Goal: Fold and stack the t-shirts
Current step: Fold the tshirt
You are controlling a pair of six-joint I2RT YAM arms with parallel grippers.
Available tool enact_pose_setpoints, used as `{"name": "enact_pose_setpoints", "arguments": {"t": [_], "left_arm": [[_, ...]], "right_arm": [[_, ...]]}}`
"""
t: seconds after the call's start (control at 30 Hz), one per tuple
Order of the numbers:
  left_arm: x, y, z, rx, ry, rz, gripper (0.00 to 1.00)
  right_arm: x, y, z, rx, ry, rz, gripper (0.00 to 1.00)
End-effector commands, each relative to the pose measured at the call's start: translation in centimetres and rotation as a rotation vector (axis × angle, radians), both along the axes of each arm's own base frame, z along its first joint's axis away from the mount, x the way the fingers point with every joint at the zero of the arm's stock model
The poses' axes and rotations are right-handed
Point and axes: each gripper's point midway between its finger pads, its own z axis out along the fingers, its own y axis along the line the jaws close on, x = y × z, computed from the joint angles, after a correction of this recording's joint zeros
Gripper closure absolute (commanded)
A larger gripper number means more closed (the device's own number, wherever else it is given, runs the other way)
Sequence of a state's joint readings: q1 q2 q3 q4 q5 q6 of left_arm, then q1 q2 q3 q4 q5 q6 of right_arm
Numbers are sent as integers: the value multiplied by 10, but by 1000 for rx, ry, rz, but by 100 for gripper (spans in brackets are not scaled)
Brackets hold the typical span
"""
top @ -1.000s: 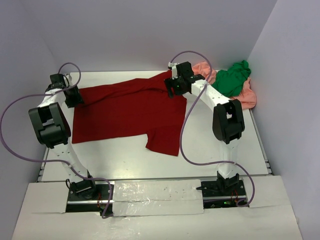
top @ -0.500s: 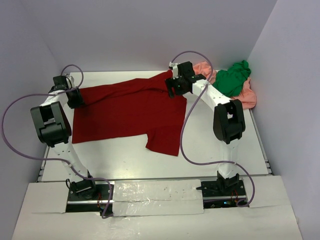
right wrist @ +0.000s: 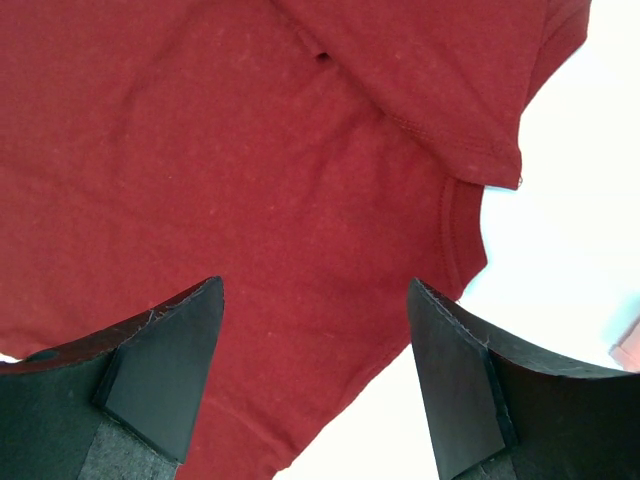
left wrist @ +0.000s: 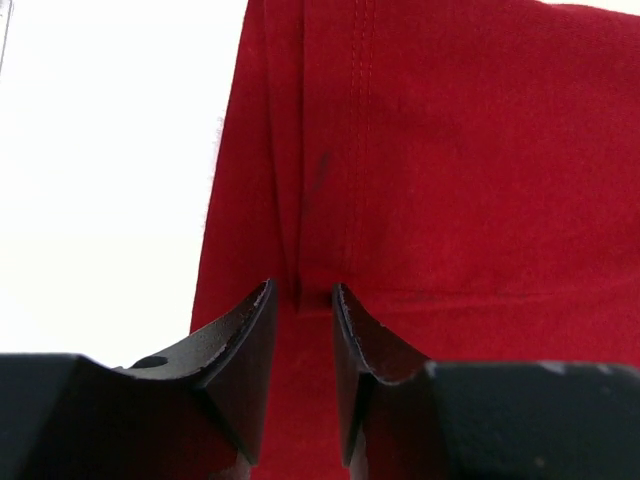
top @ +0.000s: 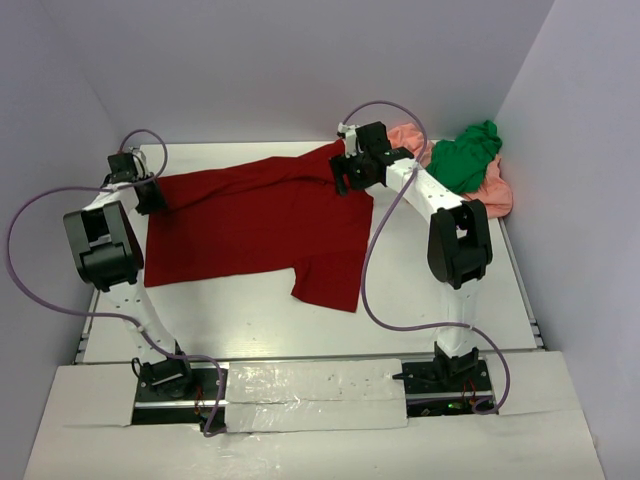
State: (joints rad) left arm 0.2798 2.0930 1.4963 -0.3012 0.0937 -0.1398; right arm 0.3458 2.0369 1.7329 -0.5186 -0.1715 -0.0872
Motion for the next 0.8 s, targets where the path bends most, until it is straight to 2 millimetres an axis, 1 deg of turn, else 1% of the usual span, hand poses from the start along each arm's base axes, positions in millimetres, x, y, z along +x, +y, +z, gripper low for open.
{"name": "enact_pose_setpoints", "arguments": {"t": [0.0, 0.1, 0.2, 0.23, 0.27, 0.3, 0.4, 0.43, 0.5, 0.77], "left_arm": [[12, -2, -2, 13, -43, 5, 63], [11, -8, -7, -3, -31, -5, 64], [10, -12, -13, -10, -23, -9, 70], [11, -14, -15, -18, -23, -12, 75], [11, -14, -17, -21, -18, -12, 77], [10, -15, -19, -22, -13, -12, 85], [9, -15, -22, -18, -7, -10, 94], [9, -14, -21, -12, -8, -10, 99], [8, -13, -19, -5, -9, -6, 100], [6, -7, 3, 47, -33, -14, 100]], "right_arm": [[-5, -2, 29, 30, -40, 12, 20], [-4, -2, 31, 28, -45, 11, 20], [-4, -2, 35, 31, -53, 13, 20], [-4, -1, 35, 34, -51, 14, 20], [-4, -1, 36, 36, -51, 16, 20], [-5, -1, 35, 35, -50, 18, 20], [-5, -2, 32, 31, -45, 18, 20], [-6, -2, 31, 31, -42, 19, 20], [-6, -1, 26, 32, -32, 18, 20], [-8, 2, 14, 47, -7, 22, 21]]}}
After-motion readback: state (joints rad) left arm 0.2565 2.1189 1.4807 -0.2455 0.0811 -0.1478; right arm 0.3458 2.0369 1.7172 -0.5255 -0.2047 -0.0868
